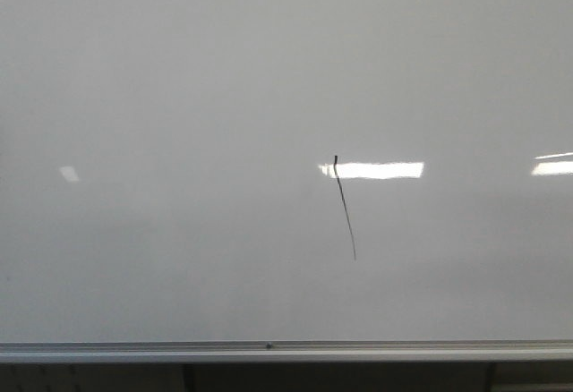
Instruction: Write number 1 on whiteboard
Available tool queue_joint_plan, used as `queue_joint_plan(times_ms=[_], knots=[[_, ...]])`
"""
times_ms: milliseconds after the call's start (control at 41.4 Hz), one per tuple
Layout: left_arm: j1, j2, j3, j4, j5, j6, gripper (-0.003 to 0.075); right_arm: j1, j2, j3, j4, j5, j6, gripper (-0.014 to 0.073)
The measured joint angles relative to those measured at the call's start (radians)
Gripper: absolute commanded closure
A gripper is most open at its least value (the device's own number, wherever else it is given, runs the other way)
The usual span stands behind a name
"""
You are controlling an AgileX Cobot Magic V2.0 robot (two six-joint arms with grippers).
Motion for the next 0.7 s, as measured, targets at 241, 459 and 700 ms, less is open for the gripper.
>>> queue_joint_plan(times_ms=[241, 459, 700], knots=[[0.0, 0.0, 0.0, 0.0, 0.0, 0.0, 0.0741, 0.0, 0.0, 0.0, -0.001, 0.008, 0.0, 0.0653], [0.0, 0.0, 0.0, 0.0, 0.0, 0.0, 0.0741, 0.0, 0.0, 0.0, -0.002, 0.008, 0.0, 0.0653], [0.0, 0.0, 0.0, 0.0, 0.0, 0.0, 0.0741, 0.0, 0.0, 0.0, -0.002, 0.008, 0.0, 0.0653]])
